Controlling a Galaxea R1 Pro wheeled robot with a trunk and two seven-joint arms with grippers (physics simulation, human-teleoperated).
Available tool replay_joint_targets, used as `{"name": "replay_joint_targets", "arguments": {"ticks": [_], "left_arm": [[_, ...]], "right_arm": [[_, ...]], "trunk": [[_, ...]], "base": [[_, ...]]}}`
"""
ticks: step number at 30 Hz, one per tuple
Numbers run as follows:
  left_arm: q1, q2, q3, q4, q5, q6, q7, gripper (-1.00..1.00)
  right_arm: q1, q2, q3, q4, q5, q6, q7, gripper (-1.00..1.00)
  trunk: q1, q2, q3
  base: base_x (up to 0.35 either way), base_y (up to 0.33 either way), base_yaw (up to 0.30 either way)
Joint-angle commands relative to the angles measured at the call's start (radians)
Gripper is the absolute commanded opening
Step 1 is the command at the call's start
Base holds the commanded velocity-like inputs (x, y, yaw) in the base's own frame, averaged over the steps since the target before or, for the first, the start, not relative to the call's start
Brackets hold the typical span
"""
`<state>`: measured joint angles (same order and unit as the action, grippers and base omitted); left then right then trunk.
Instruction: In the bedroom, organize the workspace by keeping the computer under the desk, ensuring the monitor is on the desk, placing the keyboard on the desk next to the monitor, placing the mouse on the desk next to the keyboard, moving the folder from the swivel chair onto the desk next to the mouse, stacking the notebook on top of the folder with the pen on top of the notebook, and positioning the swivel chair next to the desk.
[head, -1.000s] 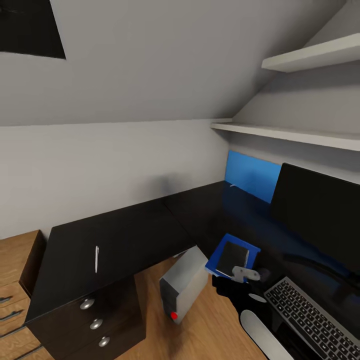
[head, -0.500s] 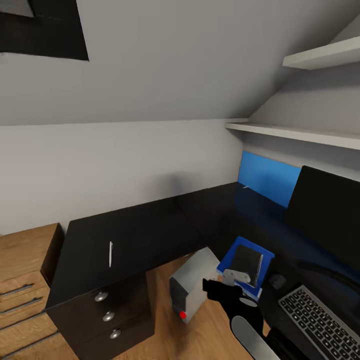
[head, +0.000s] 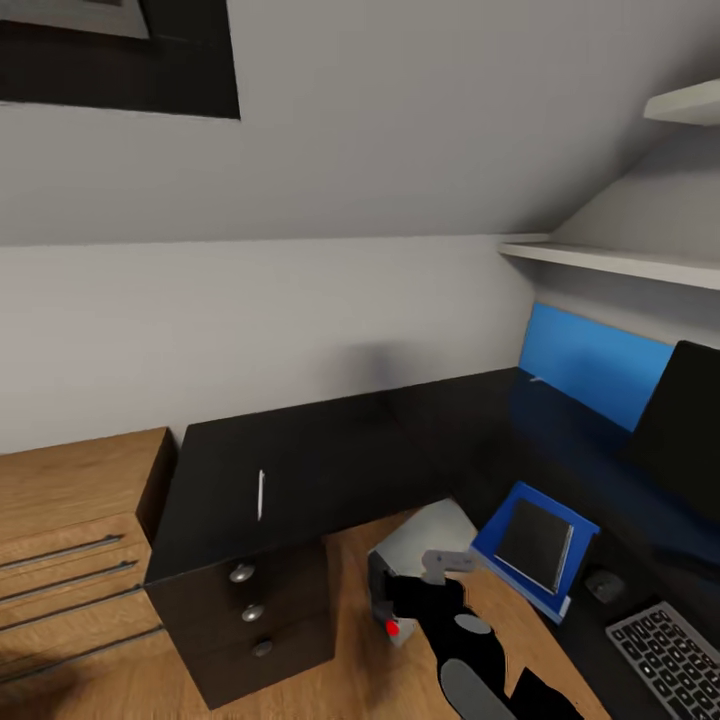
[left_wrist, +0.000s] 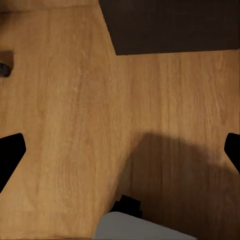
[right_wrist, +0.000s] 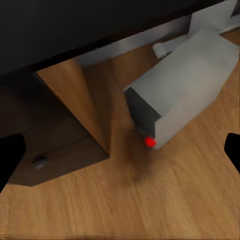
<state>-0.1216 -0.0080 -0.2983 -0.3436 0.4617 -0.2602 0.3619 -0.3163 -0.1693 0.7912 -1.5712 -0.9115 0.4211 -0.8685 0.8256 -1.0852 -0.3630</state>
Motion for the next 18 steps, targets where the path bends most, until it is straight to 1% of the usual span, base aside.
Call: {"name": "replay_joint_targets", "arguments": {"ticks": [1, 5, 8, 13, 16, 18], "left_arm": [[-0.001, -0.001, -0.004, 0.006, 0.011, -0.013, 0.005, 1.0], [-0.001, -0.002, -0.002, 0.018, 0.013, -0.016, 0.003, 1.0], [-0.001, -0.003, -0.002, 0.043, 0.012, -0.02, -0.008, 1.0], [-0.001, -0.004, -0.003, 0.054, 0.012, -0.021, -0.027, 1.0], [-0.001, -0.011, -0.003, 0.057, 0.01, -0.022, -0.032, 1.0], [-0.001, -0.016, -0.004, 0.057, 0.009, -0.022, -0.032, 1.0]], "right_arm": [[-0.001, 0.001, 0.008, 0.0, 0.009, 0.004, -0.007, 1.0], [-0.001, 0.006, 0.014, 0.001, 0.021, 0.004, -0.004, 1.0], [-0.001, 0.032, 0.022, 0.002, 0.028, 0.004, -0.008, 1.0], [-0.001, 0.048, 0.031, 0.005, 0.035, 0.004, -0.008, 1.0], [-0.001, 0.057, 0.036, 0.017, 0.046, 0.004, -0.008, 1.0], [-0.001, 0.069, 0.036, 0.024, 0.059, 0.004, -0.007, 1.0]], "trunk": [[0.0, -0.001, -0.002], [0.0, -0.001, -0.006], [0.0, -0.001, -0.009], [0.0, -0.001, -0.015], [0.0, -0.001, -0.018], [0.0, -0.001, -0.02]], "base": [[0.0, 0.0, 0.24], [0.0, 0.0, 0.228], [0.0, 0.0, 0.217], [0.0, 0.0, 0.213], [0.0, 0.0, 0.211], [0.0, 0.0, 0.205]]}}
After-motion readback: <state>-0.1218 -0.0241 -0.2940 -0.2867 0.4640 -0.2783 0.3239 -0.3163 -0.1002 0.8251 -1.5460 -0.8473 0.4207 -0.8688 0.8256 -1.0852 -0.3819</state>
